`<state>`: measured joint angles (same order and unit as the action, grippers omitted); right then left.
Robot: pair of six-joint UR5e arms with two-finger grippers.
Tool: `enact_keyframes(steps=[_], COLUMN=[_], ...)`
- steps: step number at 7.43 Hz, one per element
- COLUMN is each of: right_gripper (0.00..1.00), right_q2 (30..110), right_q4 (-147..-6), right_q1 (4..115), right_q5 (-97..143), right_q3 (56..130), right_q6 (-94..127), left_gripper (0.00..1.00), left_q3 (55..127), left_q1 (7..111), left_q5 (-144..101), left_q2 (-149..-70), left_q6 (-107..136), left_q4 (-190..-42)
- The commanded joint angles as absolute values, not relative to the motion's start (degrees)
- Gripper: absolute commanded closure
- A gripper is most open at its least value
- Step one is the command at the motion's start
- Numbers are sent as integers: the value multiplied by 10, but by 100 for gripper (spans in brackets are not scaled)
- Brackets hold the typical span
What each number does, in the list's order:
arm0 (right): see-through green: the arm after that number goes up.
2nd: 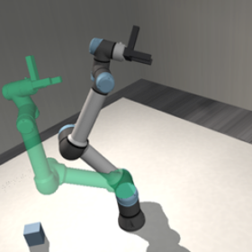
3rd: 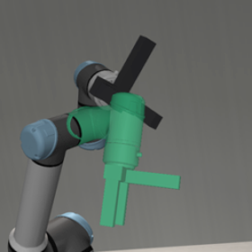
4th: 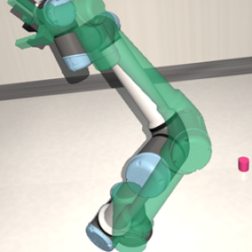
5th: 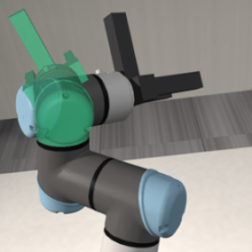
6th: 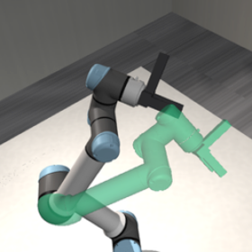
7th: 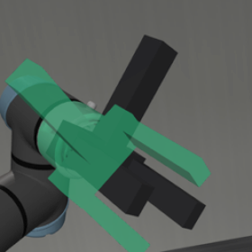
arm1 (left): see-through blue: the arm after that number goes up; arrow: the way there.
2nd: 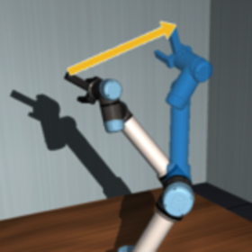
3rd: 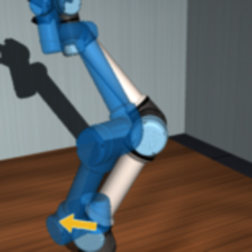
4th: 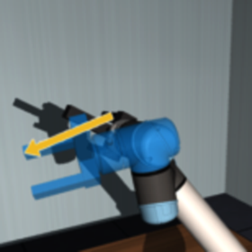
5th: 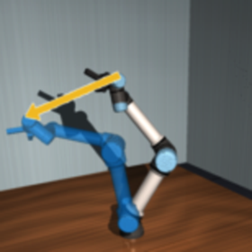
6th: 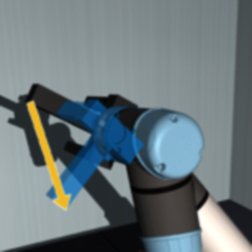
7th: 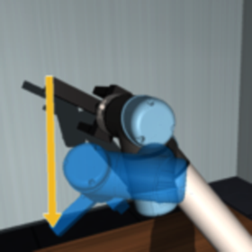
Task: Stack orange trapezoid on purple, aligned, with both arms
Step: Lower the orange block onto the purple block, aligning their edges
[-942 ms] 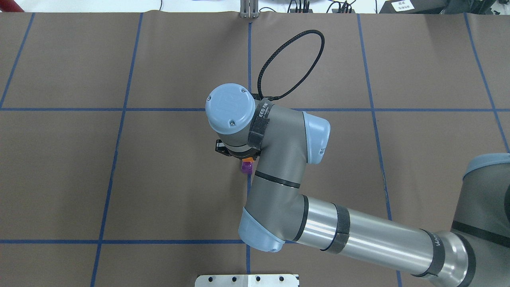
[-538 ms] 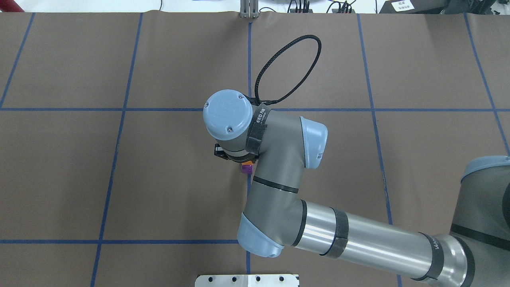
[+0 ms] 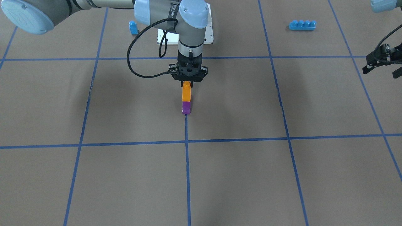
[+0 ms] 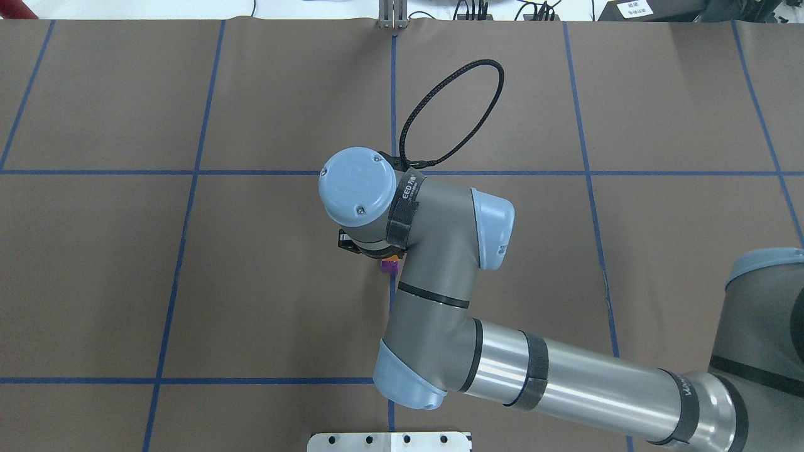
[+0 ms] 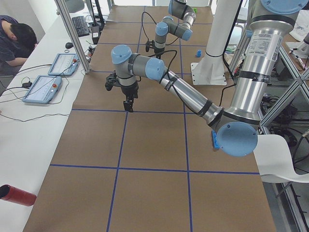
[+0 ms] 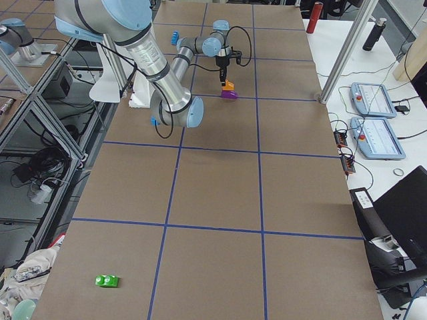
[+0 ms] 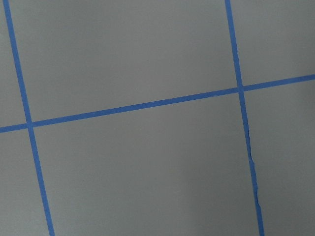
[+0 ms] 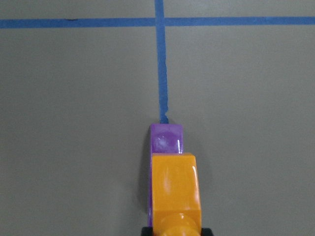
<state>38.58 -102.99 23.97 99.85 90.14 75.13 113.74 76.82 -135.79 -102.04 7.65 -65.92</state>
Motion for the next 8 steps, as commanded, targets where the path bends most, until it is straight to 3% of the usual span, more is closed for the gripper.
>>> enact_keyframes(steps=[1,8], right_gripper=[100,100], right_q2=[388,388], right_q4=[-1029,-1024], right_q1=[238,231], right_q5=[997,992], right_q3=[901,889], right_q6=[751,751], left_gripper=[0,0], left_q3=[1137,1138], left_q1=[768,768], left_q5=[-1358,-1357], left_q2=[-1021,-1021], left_q6=[76,77], left_q4=[-659,-659])
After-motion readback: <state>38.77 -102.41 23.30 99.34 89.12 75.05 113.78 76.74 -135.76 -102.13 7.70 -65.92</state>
